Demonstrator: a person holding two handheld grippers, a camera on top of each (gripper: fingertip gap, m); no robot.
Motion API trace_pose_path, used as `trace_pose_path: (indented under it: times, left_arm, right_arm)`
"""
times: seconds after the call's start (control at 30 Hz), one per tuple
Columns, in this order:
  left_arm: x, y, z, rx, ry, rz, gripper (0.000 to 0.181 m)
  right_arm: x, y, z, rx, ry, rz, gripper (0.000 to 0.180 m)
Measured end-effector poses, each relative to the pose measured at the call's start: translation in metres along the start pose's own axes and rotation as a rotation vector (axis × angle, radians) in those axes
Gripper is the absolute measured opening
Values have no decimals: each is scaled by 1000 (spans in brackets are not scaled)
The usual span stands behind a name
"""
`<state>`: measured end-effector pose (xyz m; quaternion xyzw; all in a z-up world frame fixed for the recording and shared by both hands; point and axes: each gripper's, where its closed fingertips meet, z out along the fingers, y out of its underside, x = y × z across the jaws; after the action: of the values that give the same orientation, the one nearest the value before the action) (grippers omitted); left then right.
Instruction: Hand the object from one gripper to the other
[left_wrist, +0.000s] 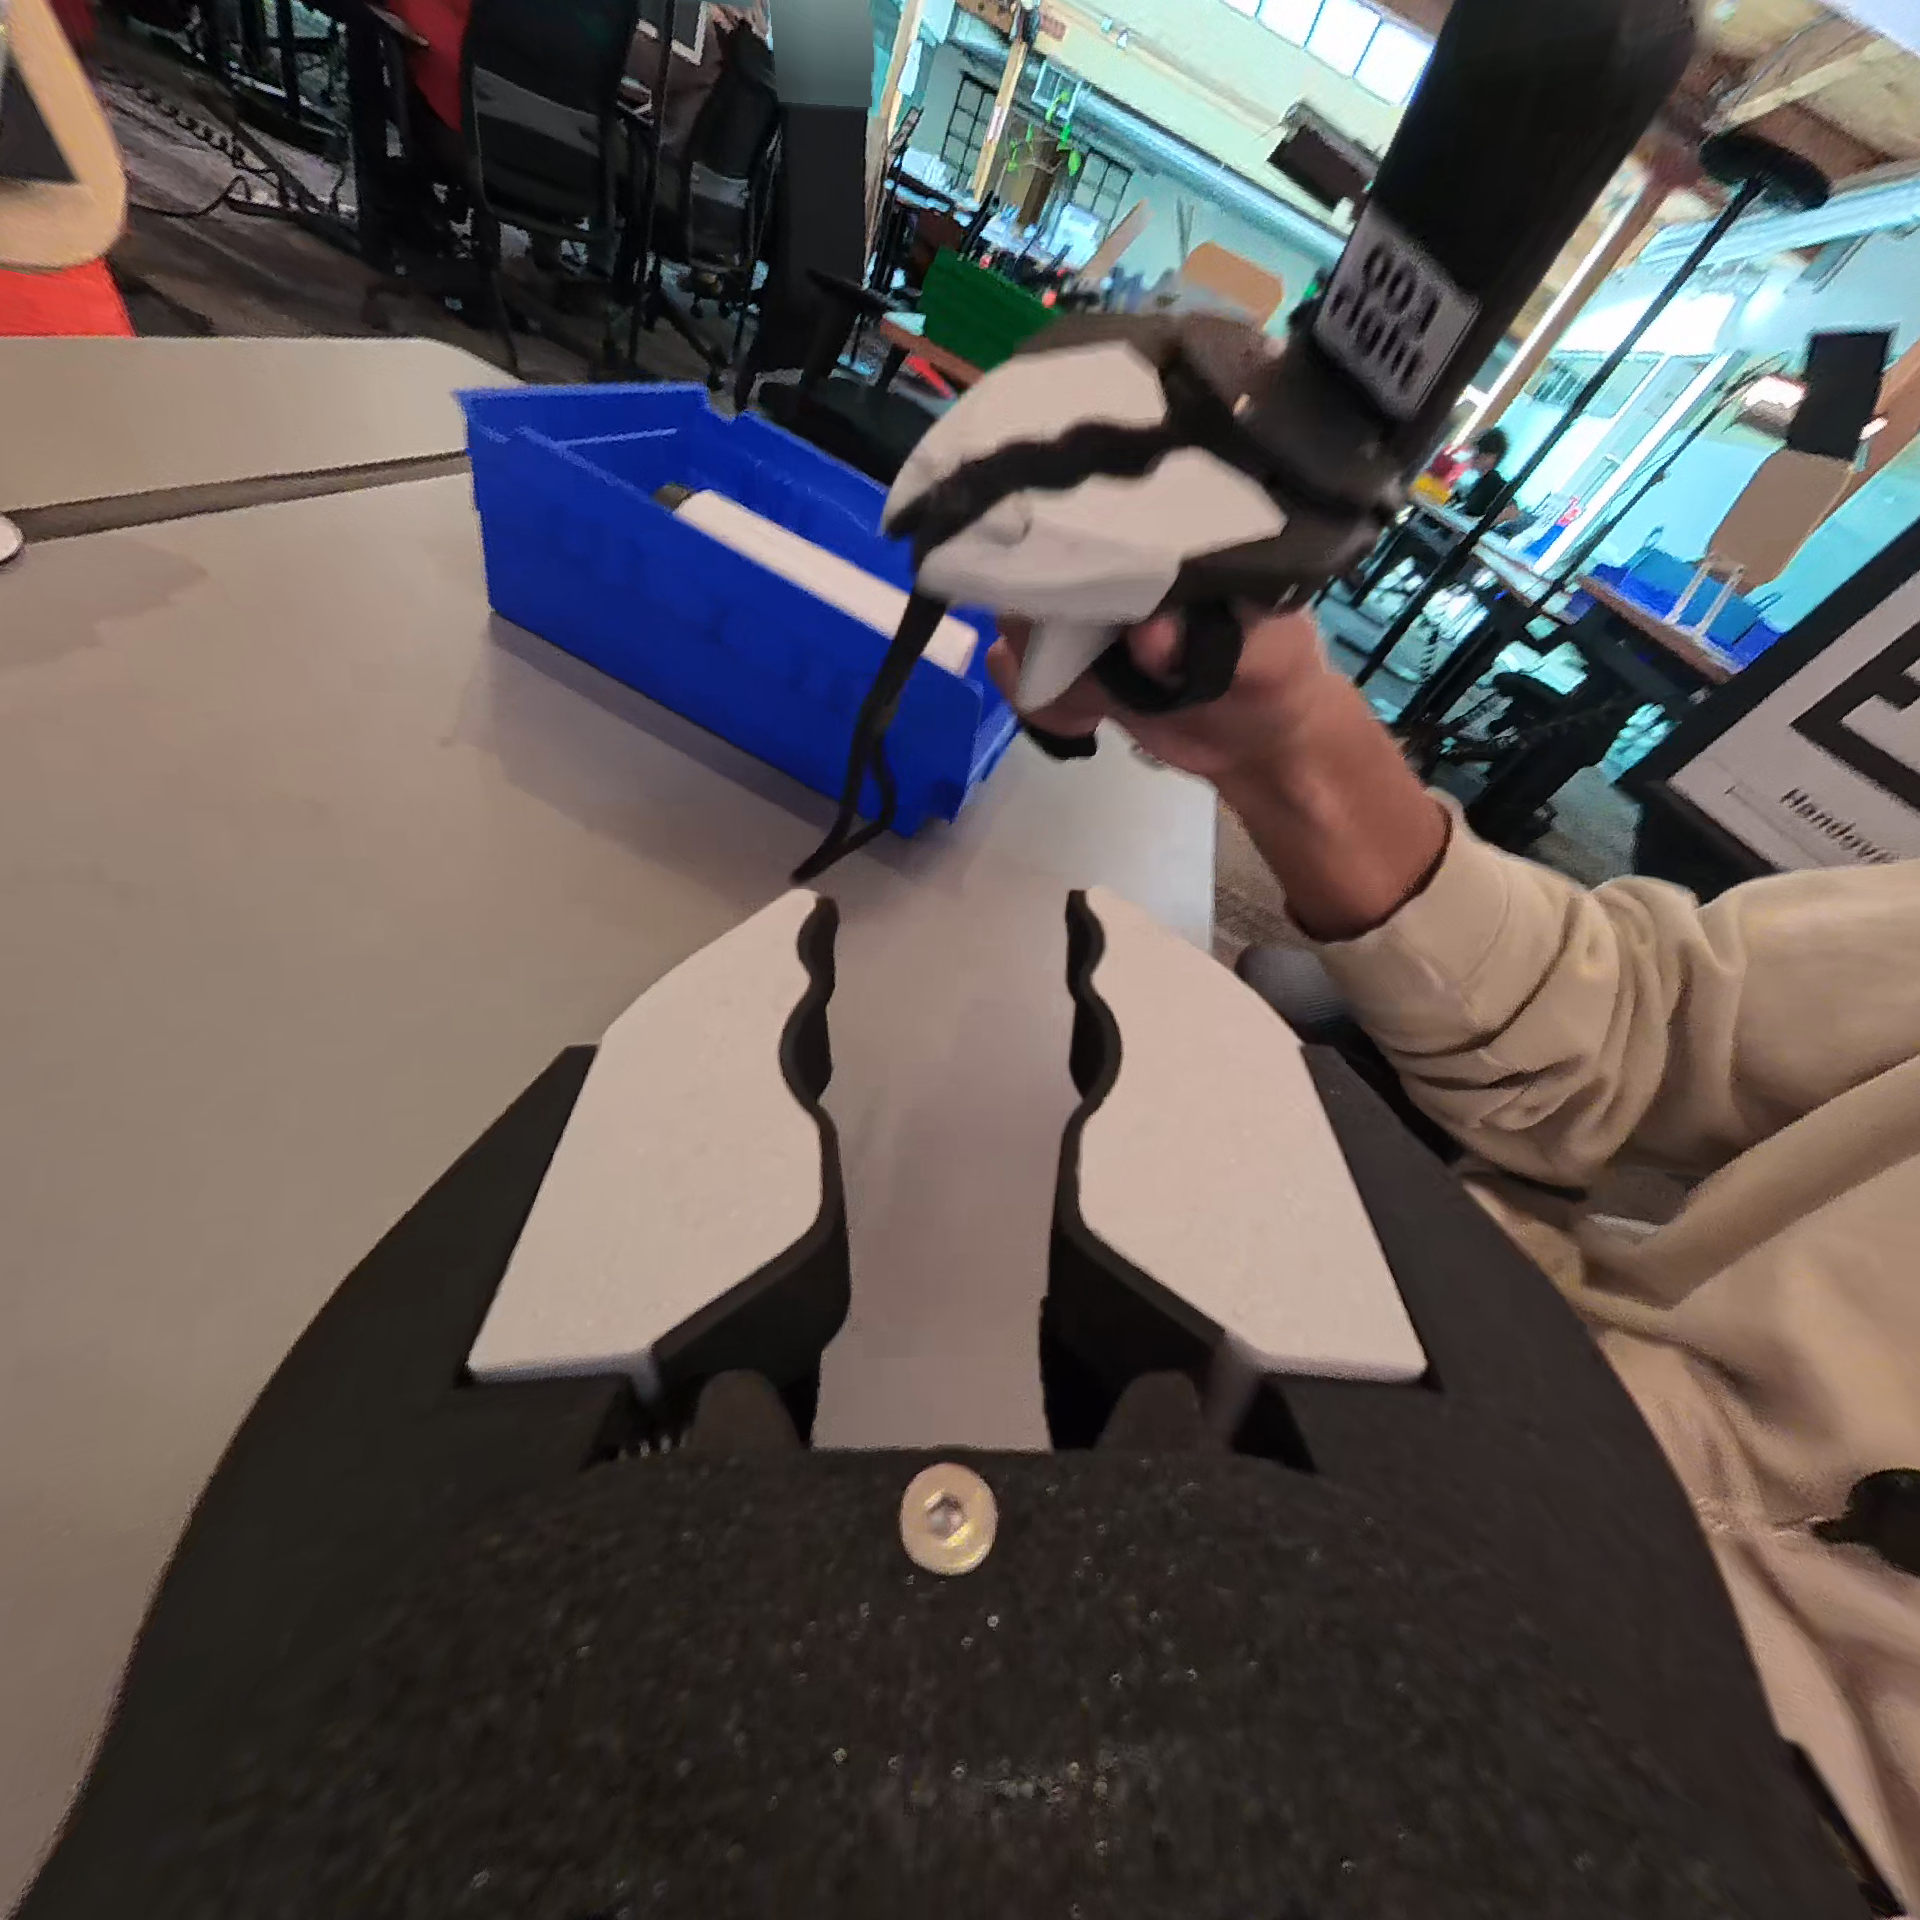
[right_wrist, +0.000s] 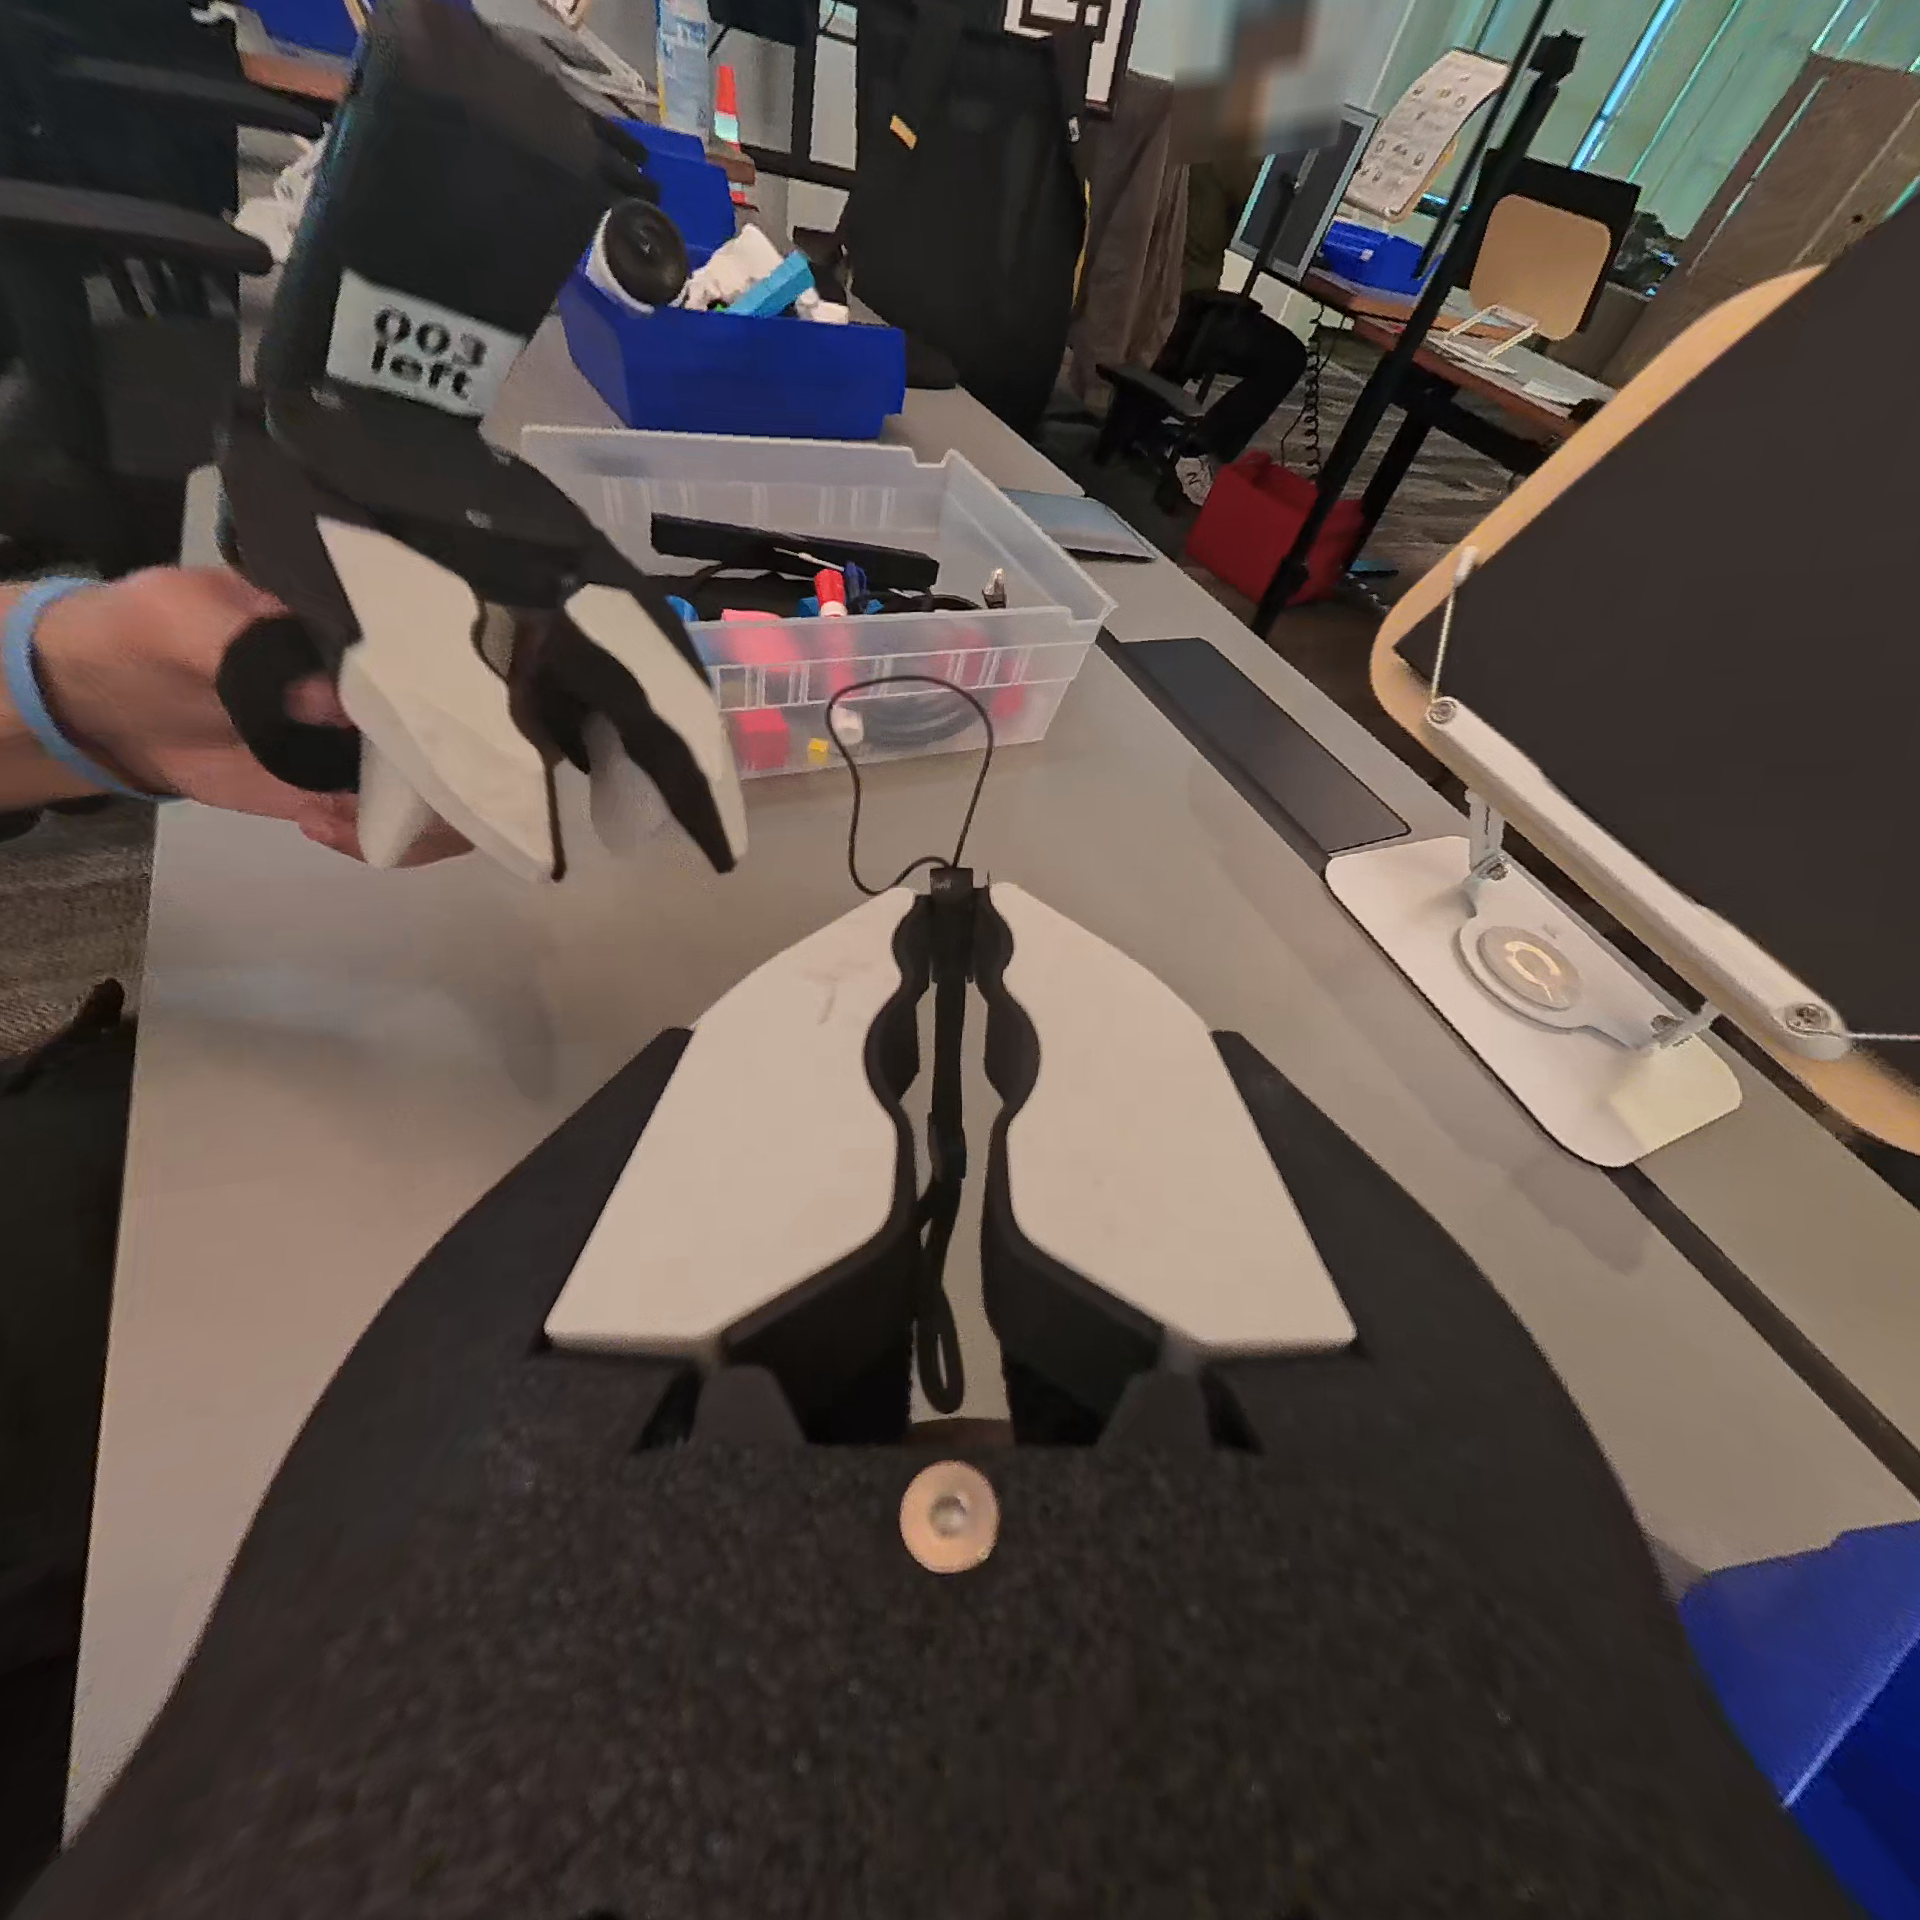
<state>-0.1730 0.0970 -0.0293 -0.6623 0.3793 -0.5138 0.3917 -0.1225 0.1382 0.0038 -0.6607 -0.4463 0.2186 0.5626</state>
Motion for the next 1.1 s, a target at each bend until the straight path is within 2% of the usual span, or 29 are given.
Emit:
trace_pose_path:
  times: [0.13, 0.3, 0.5, 0.67, 0.77, 0.93, 1.1]
  left_arm:
    - [10, -33, 8, 71, -1, -58, 48]
    - [1, -49, 6, 96, -72, -132, 52]
    - [-7, -46, -3, 106, -58, -199, 51]
    - [-10, -28, 2, 13, -49, -215, 51]
    - [-9, -25, 3, -1, -42, -220, 40]
    - [-2, -21, 5, -40, -7, -198, 17]
    - [-2, -19, 3, -70, -49, -112, 13]
  right_arm:
    - [-10, -3, 8, 1, 19, -44, 8]
    - [-19, -5, 20, -5, 87, -139, 8]
    - [-30, -6, 30, -79, 202, -380, 8]
    - [-38, -10, 33, -137, 277, -586, 8]
    - [-41, -7, 34, -165, 299, -685, 8]
    - [-43, -1, 36, -181, 305, -735, 8]
    - [-46, -2, 38, -166, 292, -744, 8]
